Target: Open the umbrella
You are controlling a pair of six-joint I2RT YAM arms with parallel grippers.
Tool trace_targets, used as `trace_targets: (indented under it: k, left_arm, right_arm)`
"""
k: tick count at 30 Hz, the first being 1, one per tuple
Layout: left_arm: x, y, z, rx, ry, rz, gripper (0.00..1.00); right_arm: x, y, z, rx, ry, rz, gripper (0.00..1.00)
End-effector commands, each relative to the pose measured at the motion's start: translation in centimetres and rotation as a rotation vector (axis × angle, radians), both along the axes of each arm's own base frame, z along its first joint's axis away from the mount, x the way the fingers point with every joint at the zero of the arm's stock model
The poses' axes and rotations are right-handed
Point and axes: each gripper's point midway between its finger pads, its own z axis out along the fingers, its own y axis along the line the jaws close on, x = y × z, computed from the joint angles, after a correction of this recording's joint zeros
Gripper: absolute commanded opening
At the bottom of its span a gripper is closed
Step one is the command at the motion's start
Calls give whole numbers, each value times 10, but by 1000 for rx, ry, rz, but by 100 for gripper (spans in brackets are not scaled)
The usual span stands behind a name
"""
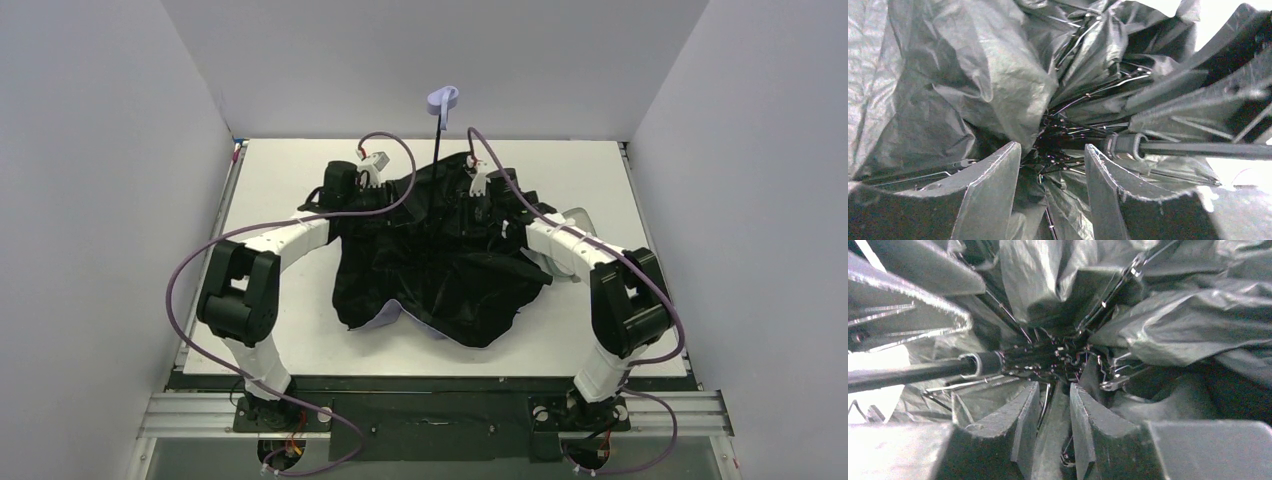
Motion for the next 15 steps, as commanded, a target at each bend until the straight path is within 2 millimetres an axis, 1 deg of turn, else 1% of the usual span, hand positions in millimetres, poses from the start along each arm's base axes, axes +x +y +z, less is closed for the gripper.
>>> trace_targets:
  k: [1,3,5,6,9,12,15]
  left_arm:
    - [21,1,-1,-23,42,98,48]
    - [24,9,-18,1,85,126,49]
    - [31,21,-29,23,106,167,50]
    - [28,25,-38,44,136,175,51]
    - [30,41,-58,95,178,215,53]
    - [31,53,-73,122,213,239,54]
    - [31,65,-86,160,234,257,58]
  right_arm:
    - [-2,-3,-11,-91,-11,67,27]
    - [-3,-14,-27,-147,14,68,27]
    - [-7,-24,-42,-202,40,70,27]
    - [-11,-29,-48,-225,57,79,28]
    - [-16,-45,-67,-280,112,58,30]
    - [-21,-60,-81,-330,154,51,33]
    - [-30,-75,-92,-383,190,68,37]
